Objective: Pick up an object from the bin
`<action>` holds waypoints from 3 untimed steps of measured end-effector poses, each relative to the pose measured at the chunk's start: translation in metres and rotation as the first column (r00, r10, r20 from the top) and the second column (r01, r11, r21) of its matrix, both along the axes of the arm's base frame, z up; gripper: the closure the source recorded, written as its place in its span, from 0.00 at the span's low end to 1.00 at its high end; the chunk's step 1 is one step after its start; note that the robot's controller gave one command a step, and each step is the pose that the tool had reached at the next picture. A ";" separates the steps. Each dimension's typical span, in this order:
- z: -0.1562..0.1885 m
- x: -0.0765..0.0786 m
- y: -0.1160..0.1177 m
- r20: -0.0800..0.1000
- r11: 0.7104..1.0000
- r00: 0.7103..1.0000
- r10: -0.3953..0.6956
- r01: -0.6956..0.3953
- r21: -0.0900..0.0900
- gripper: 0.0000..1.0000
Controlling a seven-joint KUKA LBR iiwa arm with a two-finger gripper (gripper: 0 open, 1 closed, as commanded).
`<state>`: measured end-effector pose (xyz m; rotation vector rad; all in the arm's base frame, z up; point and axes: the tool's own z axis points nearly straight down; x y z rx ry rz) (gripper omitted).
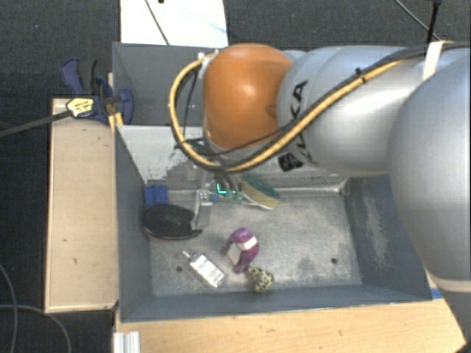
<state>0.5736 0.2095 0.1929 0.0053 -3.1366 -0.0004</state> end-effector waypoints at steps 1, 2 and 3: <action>-0.090 -0.023 -0.018 -0.002 0.999 0.999 0.039 -0.039 -0.002 0.00; -0.120 -0.024 0.016 0.006 0.983 0.983 -0.185 0.185 0.001 0.00; -0.120 -0.023 0.014 0.006 0.982 0.982 -0.190 0.190 -0.001 1.00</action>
Offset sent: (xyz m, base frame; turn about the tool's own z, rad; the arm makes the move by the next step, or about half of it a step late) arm -0.0212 -0.0173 -0.0853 -0.0393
